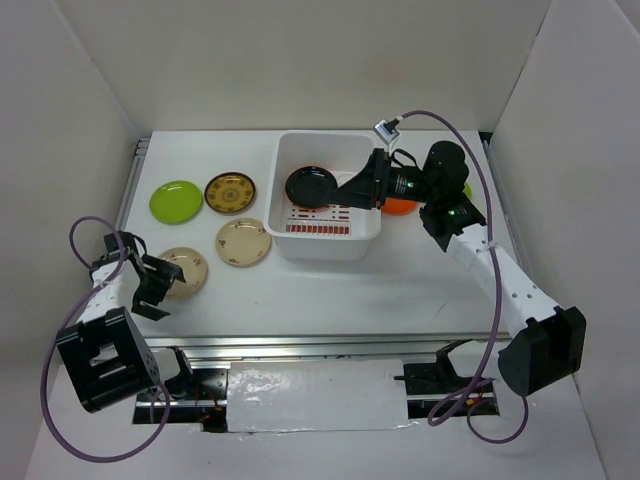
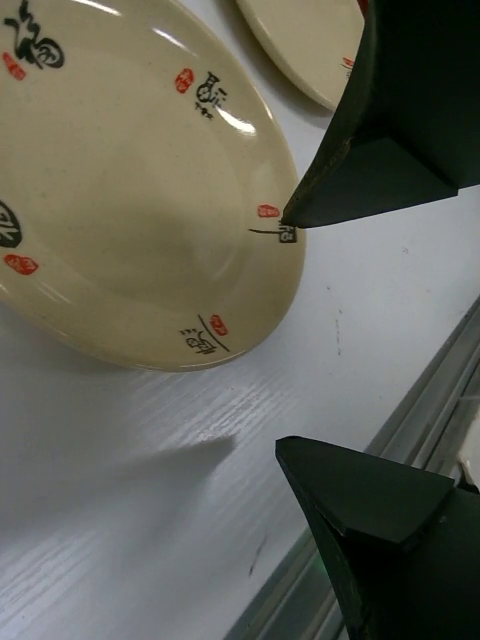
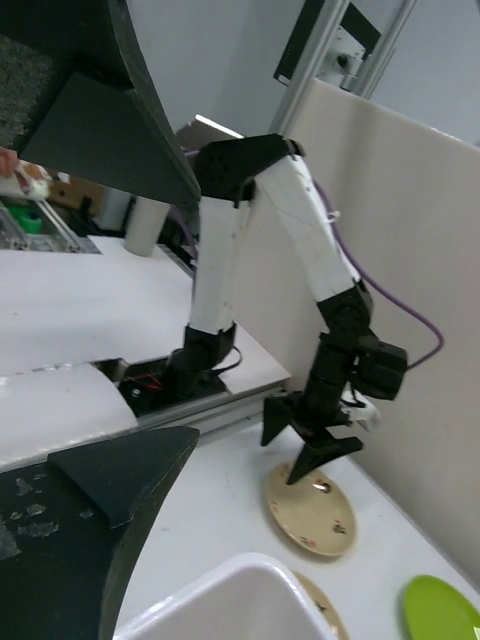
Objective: Place the plates into the plastic bin on the countertop
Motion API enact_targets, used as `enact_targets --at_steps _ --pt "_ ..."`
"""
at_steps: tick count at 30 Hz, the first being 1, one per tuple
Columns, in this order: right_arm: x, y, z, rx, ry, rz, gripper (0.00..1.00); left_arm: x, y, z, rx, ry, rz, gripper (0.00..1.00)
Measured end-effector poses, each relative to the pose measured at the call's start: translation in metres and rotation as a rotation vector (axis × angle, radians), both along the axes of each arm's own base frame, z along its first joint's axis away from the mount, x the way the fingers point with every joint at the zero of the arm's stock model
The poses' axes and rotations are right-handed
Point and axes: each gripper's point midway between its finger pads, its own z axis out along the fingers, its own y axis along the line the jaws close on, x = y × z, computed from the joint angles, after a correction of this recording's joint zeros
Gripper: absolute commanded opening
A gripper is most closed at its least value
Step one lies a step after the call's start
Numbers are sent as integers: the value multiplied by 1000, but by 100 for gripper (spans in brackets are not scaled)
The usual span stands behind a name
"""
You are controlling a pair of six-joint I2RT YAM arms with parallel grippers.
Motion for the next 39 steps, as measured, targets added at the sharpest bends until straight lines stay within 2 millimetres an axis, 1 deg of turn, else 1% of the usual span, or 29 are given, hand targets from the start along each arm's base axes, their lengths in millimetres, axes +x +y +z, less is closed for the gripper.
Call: enact_targets --at_steps 2,4,7,8,9,10,11,12,13,15,16,18,19,21,23,26,28,29,30,32,33,34,35,36,37,38,39 --pt "-3 -2 -5 -4 27 20 100 1 0 -7 -8 5 18 95" --pt "-8 -3 -3 -3 16 30 100 2 2 -15 -5 6 42 92" --pt "-18 -4 4 1 -20 43 100 0 5 -22 6 12 78 83" --pt "-22 -3 6 2 -34 51 100 0 6 -23 9 12 85 78" --pt "-26 -2 8 4 -44 60 100 1 7 -24 11 12 93 75" --pt "-31 0 10 5 -53 70 99 3 9 -25 12 10 105 70" --pt "-34 1 11 6 -59 80 99 5 10 -25 12 11 111 59" --pt "-36 3 11 5 -61 86 99 7 11 -26 13 12 114 55" --pt "-37 4 11 4 -60 89 99 8 12 -27 10 14 119 48" --pt "-37 4 9 0 -55 90 98 11 13 -28 12 14 122 38" --pt "-37 4 10 -2 -54 89 98 13 14 -28 10 11 130 28" --pt "-35 3 10 -3 -55 83 98 17 16 -27 11 -8 142 14" --pt "-35 2 10 -3 -54 81 98 21 17 -26 13 -23 144 0" --pt "-33 1 10 -4 -54 73 97 24 18 -24 7 -36 152 0" --pt "-30 -1 10 -5 -53 63 98 23 17 -22 0 -28 167 0" --pt "-25 -3 10 -12 -48 39 100 18 19 -10 11 -10 200 0" --pt "-22 -4 11 -20 -41 18 100 12 23 7 42 -7 229 0" --pt "-20 -5 11 -26 -38 7 100 9 26 20 66 -12 241 0" --pt "-18 -6 12 -30 -37 -7 100 8 30 34 95 -35 250 0" --pt "-12 -8 15 -46 -30 -49 100 9 38 70 161 -103 261 0" --pt "-7 -10 15 -55 -21 -79 100 11 41 92 190 -136 261 0" --pt "-1 -13 16 -66 -9 -119 100 18 45 113 219 -183 250 0" --pt "6 -16 16 -79 6 -164 100 32 47 139 246 -250 214 0" --pt "14 -20 15 -93 29 -211 100 46 47 158 261 -307 175 0" --pt "25 -26 13 -108 55 -270 100 64 44 179 270 -372 117 0" --pt "35 -33 11 -123 81 -332 100 79 37 196 271 -421 60 0" --pt "47 -43 5 -144 117 -403 100 100 26 215 268 -468 -23 0"
